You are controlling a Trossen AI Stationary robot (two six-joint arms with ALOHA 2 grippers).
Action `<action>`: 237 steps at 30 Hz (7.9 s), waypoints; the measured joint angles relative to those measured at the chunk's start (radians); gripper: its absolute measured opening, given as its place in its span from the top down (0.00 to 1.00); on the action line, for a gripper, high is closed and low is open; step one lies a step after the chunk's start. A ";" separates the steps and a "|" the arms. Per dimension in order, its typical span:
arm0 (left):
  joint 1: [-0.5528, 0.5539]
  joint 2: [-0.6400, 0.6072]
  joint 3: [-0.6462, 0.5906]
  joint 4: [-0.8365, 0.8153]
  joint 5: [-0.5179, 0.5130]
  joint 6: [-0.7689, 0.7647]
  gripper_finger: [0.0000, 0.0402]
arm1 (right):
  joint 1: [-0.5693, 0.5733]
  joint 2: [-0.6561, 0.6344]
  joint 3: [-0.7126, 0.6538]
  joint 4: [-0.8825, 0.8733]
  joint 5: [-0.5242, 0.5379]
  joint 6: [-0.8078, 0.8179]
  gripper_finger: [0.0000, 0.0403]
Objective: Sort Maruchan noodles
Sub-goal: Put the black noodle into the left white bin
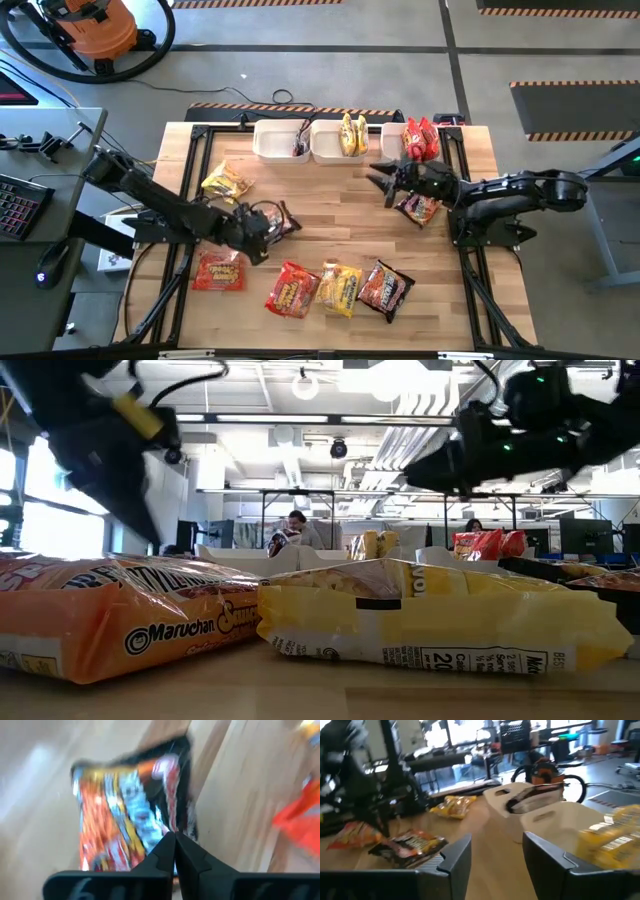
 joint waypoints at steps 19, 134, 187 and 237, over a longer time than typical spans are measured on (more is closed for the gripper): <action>0.030 -0.086 0.002 -0.006 0.313 -0.099 0.80 | 0.188 0.353 0.294 -0.163 0.063 0.000 0.45; 0.282 -0.327 0.173 -0.117 0.090 0.309 0.58 | 0.150 0.537 0.654 -0.232 -0.233 -0.175 0.99; 0.533 -0.236 -0.217 0.826 0.532 0.462 0.38 | 0.149 0.538 0.654 -0.043 -0.341 -0.199 1.00; 1.227 0.293 0.555 -0.079 0.636 0.081 0.96 | 0.121 0.216 0.653 -0.975 0.090 -0.241 0.99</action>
